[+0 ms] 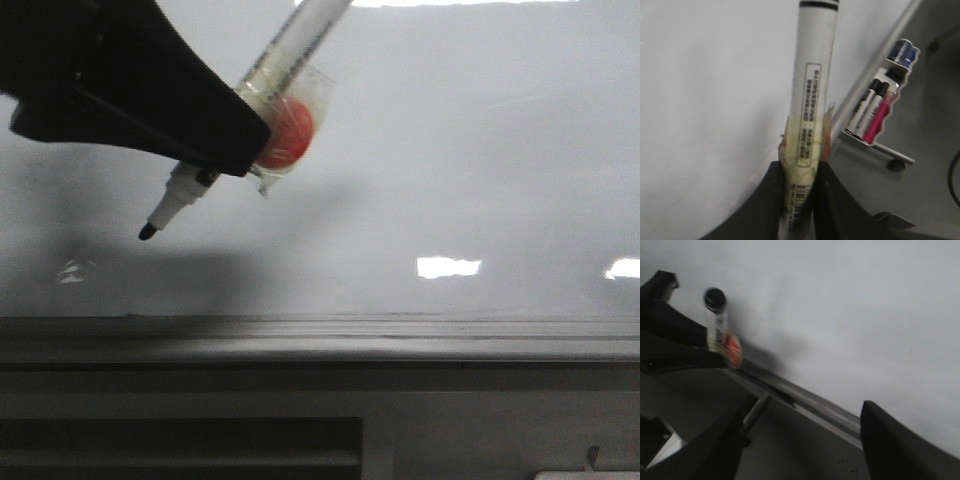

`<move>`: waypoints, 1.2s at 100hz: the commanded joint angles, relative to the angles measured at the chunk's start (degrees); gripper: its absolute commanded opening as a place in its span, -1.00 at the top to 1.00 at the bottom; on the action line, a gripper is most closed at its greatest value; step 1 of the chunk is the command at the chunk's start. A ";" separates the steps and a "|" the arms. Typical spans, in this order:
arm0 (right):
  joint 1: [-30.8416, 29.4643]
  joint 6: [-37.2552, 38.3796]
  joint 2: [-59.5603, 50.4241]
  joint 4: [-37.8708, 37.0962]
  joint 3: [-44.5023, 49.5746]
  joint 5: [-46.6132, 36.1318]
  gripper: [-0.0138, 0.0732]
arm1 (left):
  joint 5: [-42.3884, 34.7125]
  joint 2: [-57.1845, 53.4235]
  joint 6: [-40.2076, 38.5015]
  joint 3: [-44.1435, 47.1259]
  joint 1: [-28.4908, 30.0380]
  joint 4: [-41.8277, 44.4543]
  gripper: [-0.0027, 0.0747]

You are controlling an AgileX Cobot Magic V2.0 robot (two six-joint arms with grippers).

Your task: Write number 2 on whiteboard

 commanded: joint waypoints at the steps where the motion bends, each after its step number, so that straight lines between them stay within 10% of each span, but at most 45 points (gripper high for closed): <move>1: 0.22 -6.89 5.33 7.93 -5.64 4.65 -0.34 | 0.56 -0.99 3.11 -3.13 -2.03 -0.44 0.98; 47: 0.25 -9.23 26.05 10.97 -23.39 24.61 -0.34 | 3.06 1.40 4.41 -7.45 -3.05 0.85 0.98; 98: 7.43 -10.31 32.58 9.55 -25.02 20.98 -0.33 | 3.07 4.38 6.30 -11.15 -3.05 1.52 0.98; 120: 7.43 -12.16 32.81 10.35 -25.02 20.33 0.10 | 3.21 4.75 6.83 -11.51 -3.05 1.52 0.98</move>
